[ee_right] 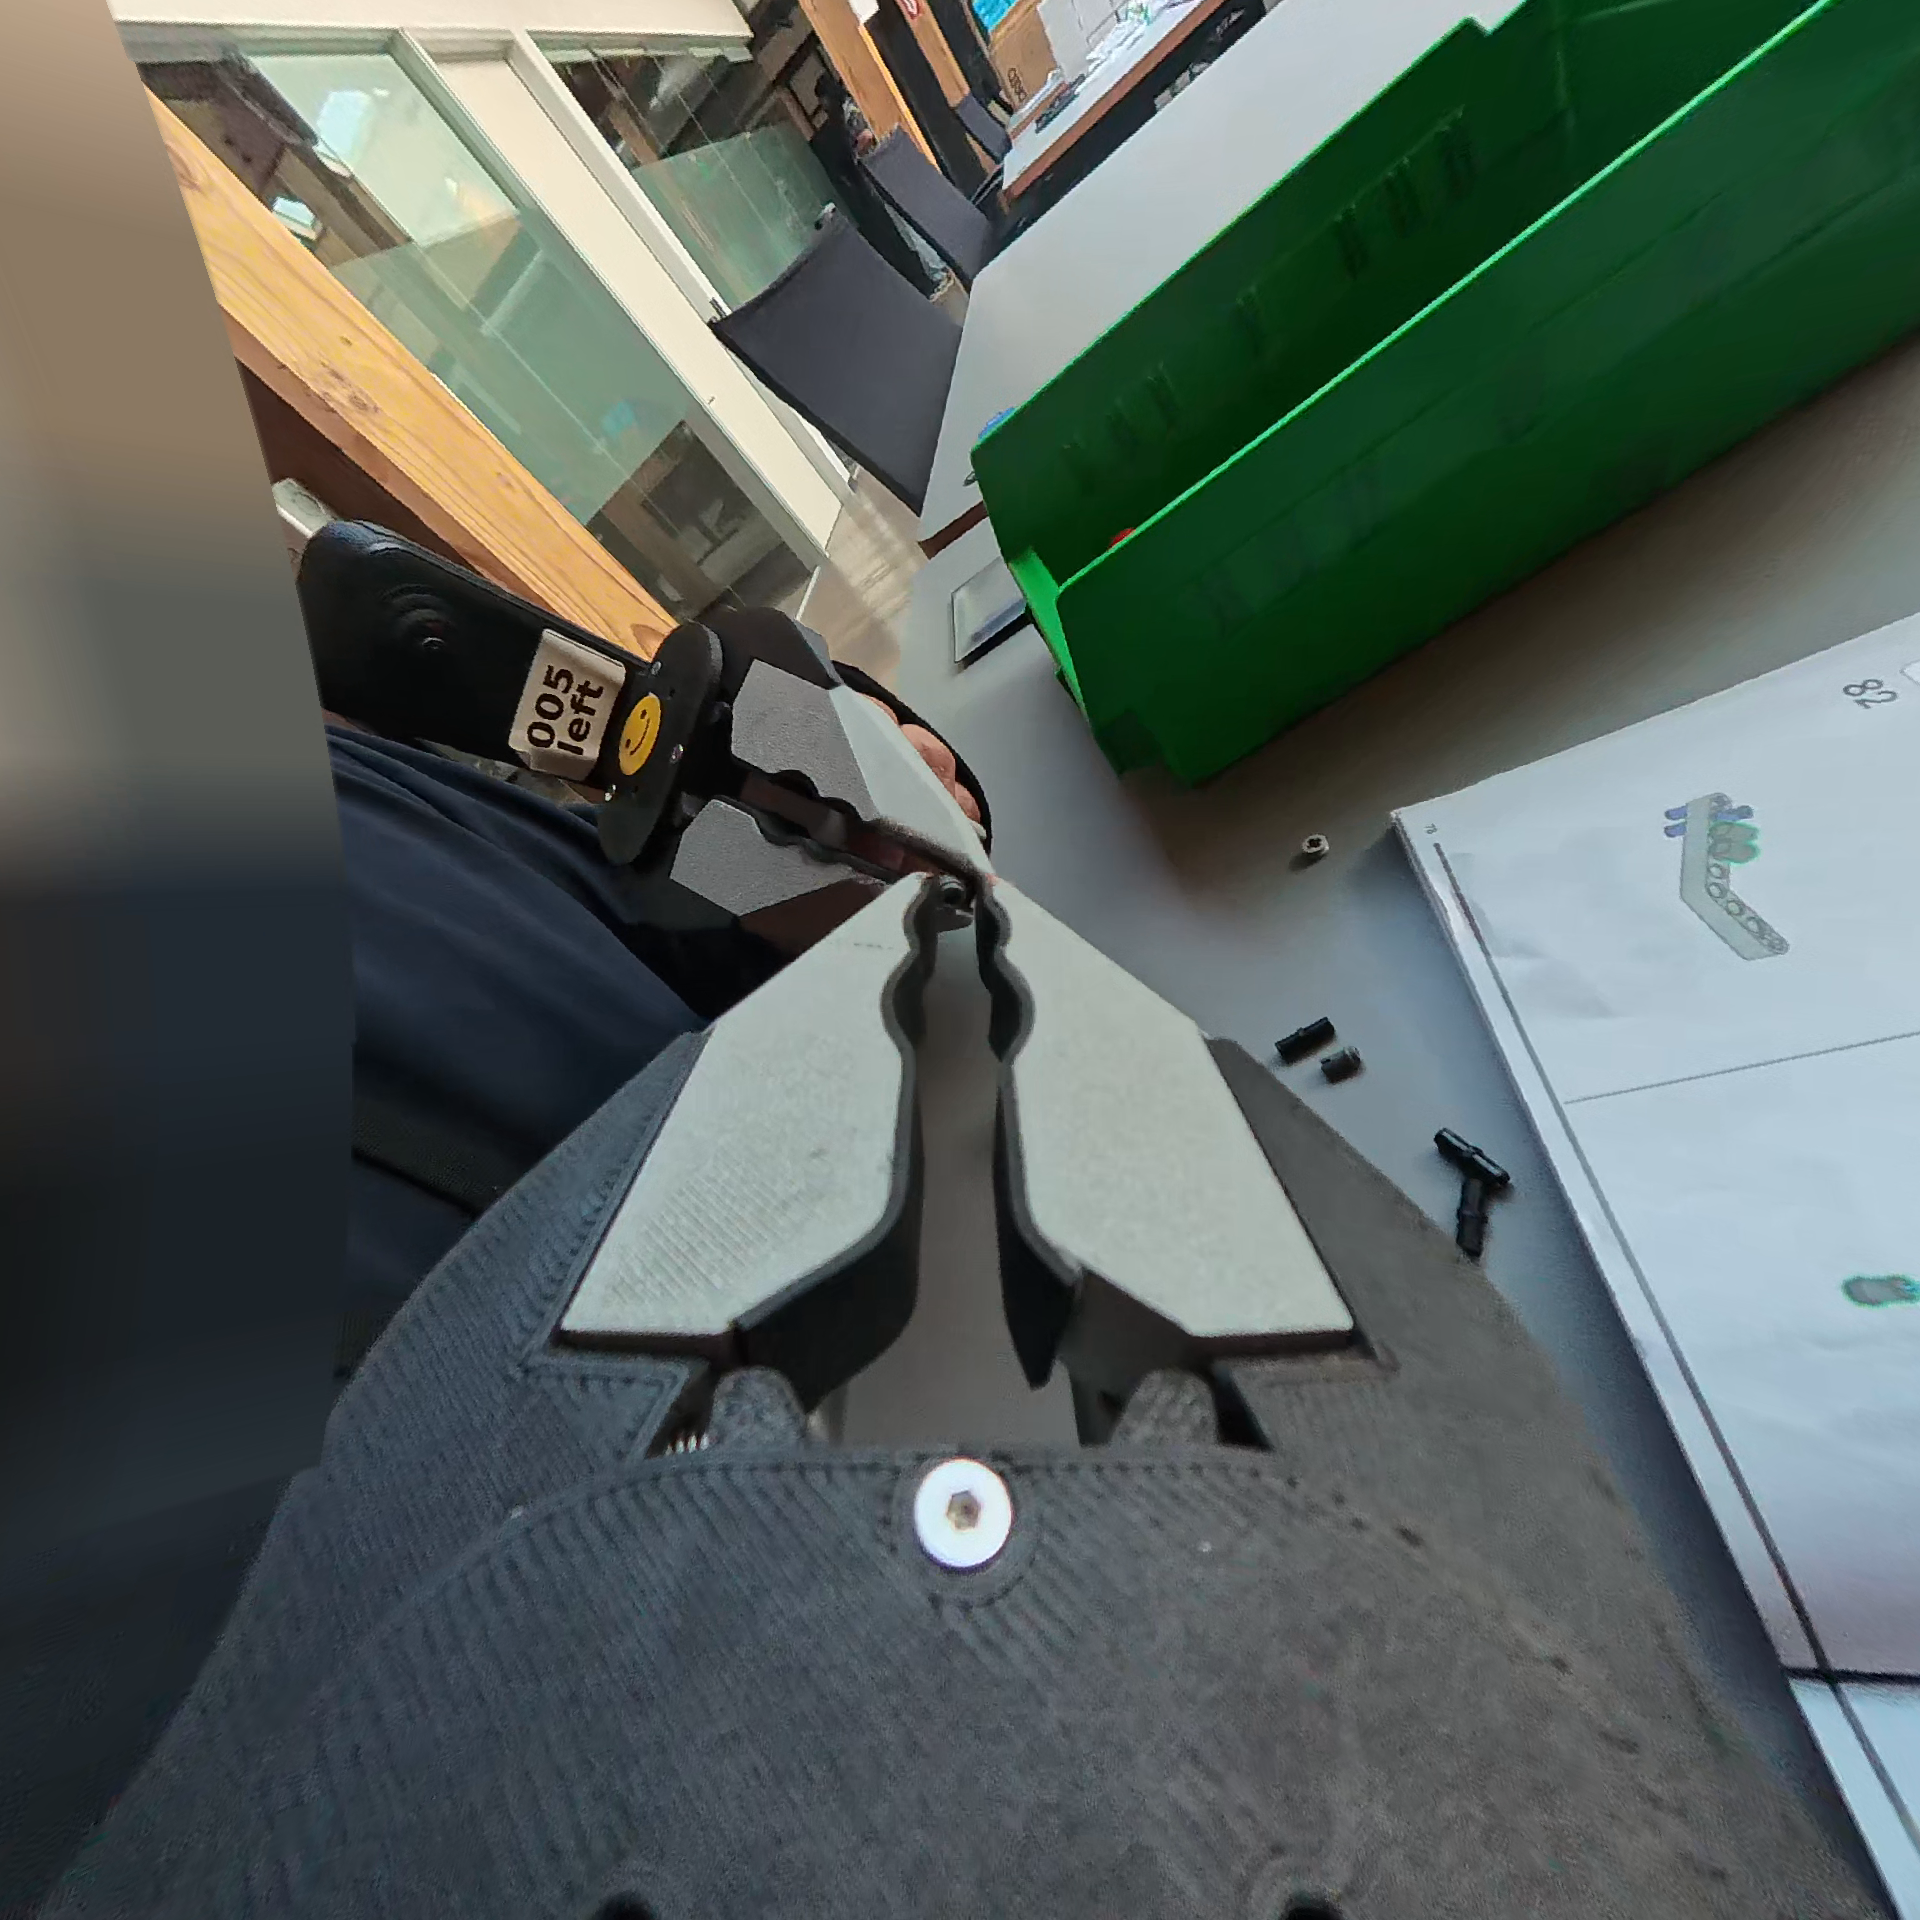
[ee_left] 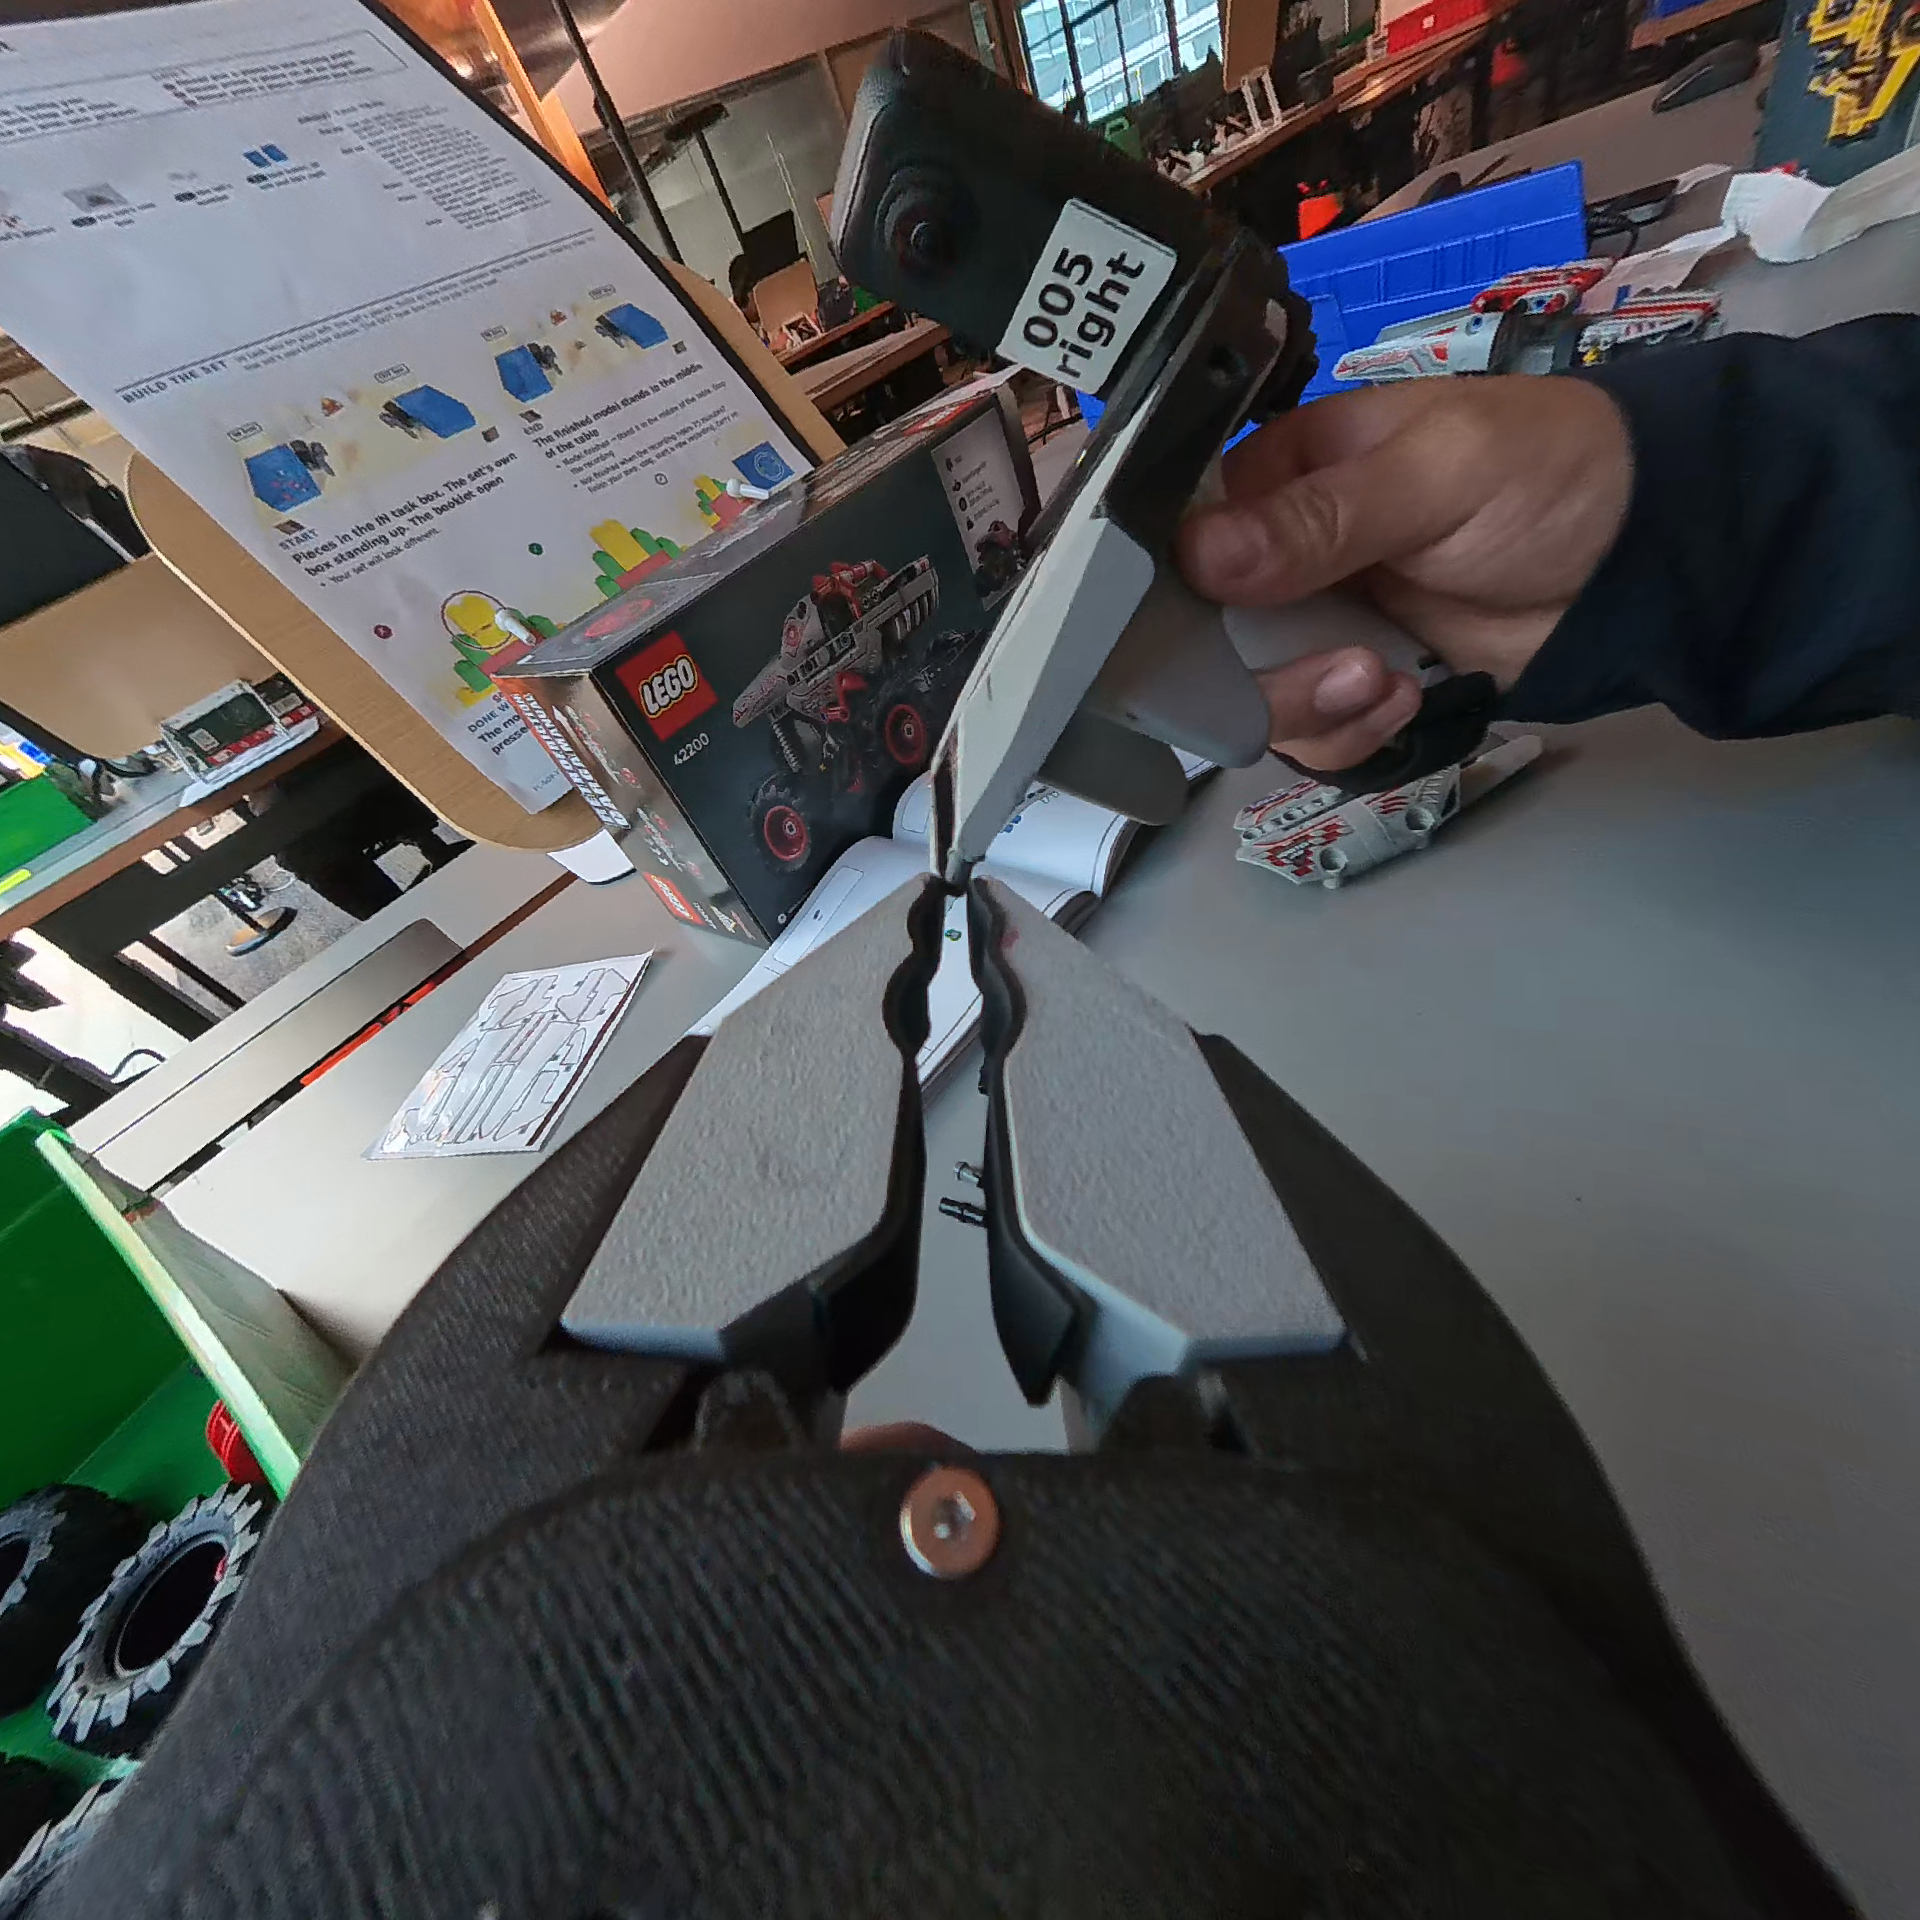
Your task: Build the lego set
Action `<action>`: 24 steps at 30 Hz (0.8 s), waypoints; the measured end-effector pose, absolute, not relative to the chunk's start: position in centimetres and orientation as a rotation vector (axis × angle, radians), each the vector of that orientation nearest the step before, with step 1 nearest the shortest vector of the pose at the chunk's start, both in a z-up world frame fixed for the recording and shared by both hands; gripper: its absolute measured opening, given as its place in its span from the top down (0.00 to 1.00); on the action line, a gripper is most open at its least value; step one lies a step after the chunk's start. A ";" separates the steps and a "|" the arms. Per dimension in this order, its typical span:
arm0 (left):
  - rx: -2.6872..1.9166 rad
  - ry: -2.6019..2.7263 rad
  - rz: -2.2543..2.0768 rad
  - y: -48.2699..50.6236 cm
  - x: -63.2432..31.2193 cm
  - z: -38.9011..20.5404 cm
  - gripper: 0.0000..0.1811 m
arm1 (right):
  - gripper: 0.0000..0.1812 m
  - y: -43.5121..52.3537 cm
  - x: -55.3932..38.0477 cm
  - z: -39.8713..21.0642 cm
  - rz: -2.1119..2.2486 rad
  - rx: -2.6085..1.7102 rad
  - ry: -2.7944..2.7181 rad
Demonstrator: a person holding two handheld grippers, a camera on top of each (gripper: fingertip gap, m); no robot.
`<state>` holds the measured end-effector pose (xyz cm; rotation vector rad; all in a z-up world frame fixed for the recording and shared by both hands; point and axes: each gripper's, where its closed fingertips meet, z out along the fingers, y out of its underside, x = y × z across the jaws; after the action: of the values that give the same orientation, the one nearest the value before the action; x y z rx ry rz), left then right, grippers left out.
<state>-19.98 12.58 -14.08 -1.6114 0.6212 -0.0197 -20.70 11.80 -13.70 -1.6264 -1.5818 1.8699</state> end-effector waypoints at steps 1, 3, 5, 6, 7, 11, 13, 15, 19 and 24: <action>-1.612 0.624 -0.020 12.6 -20.0 -14.1 1.00 | 0.99 11.7 -20.7 -13.7 1.873 -1.622 -1.584; -1.617 0.622 -0.011 12.6 -20.1 -14.2 1.00 | 0.99 11.7 -20.7 -13.8 1.864 -1.626 -1.589; -1.617 0.621 -0.016 12.6 -20.1 -14.2 1.00 | 0.99 11.7 -20.7 -13.8 1.866 -1.628 -1.591; -1.619 0.619 -0.016 12.6 -20.1 -14.3 1.00 | 0.99 11.7 -20.8 -13.9 1.865 -1.629 -1.590; -1.621 0.618 -0.016 12.6 -20.1 -14.3 1.00 | 0.99 11.7 -20.8 -13.9 1.865 -1.631 -1.589; -1.633 0.616 -0.025 12.7 -20.2 -14.6 0.99 | 1.00 11.8 -20.8 -14.2 1.843 -1.634 -1.597; -1.637 0.609 -0.047 12.6 -20.1 -14.6 0.99 | 1.00 11.7 -20.7 -14.2 1.842 -1.632 -1.598; -1.641 0.605 -0.091 12.5 -19.8 -14.6 0.99 | 1.00 11.7 -20.5 -14.2 1.849 -1.631 -1.593; -1.756 0.630 -0.253 11.9 -19.9 -16.1 0.91 | 1.00 12.7 -19.7 -15.0 1.682 -1.632 -1.608; -1.878 0.724 -0.366 9.7 -21.3 -18.7 0.86 | 1.00 14.1 -18.0 -17.0 1.359 -1.617 -1.667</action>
<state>-21.28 9.71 -18.71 -1.8781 0.7237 -0.3659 -18.02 14.08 -16.98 -1.6168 -1.6673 1.3591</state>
